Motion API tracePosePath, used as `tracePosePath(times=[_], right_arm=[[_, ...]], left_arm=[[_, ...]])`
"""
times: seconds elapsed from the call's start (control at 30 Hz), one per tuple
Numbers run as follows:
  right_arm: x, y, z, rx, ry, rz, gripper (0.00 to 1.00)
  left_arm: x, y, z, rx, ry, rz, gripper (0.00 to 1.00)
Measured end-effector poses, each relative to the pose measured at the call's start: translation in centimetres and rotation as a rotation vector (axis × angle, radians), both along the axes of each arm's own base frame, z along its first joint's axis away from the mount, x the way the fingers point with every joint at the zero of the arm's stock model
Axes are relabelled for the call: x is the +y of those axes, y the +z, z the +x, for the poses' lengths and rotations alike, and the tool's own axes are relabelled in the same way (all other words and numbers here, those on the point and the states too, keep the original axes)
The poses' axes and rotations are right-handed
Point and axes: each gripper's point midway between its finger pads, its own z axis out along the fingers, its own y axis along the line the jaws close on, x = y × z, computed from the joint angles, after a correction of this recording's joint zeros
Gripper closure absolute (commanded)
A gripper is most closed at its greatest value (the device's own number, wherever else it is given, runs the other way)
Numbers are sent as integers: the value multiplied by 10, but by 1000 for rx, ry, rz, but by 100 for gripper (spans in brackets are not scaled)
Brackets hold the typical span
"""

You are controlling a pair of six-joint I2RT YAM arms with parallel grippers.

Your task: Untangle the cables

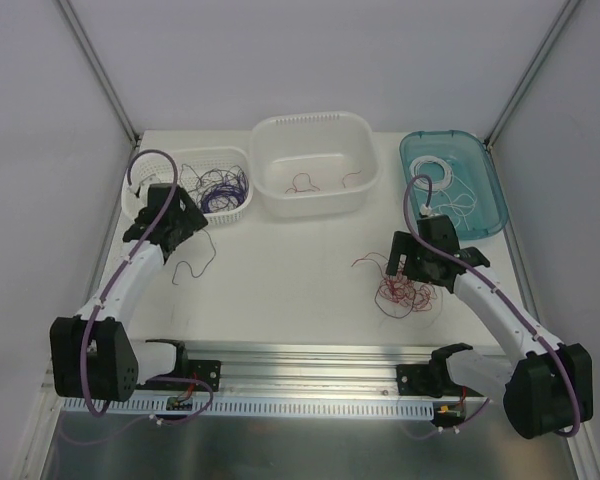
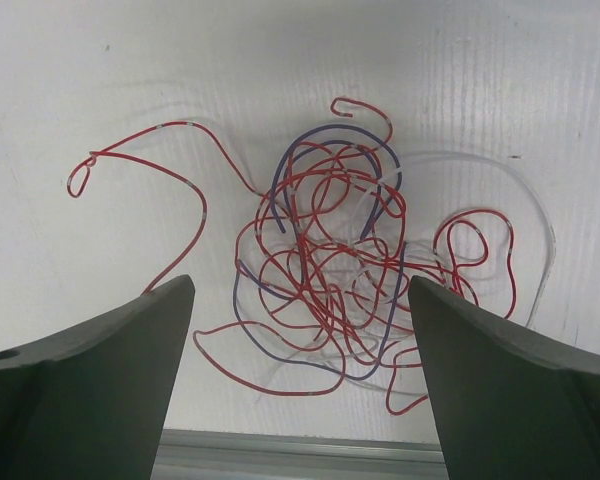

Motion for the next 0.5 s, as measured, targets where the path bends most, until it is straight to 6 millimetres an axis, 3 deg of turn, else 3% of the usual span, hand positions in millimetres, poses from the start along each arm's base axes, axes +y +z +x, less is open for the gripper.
tracePosePath(times=[0.13,0.5], right_arm=[[2,0,0,-2,16,4,7],[3,-1,-4,-12,30,19,7]], left_arm=[[-9,-49,-23,73,2,-23,22],[-44,-91,-16,153,-153,-16,31]])
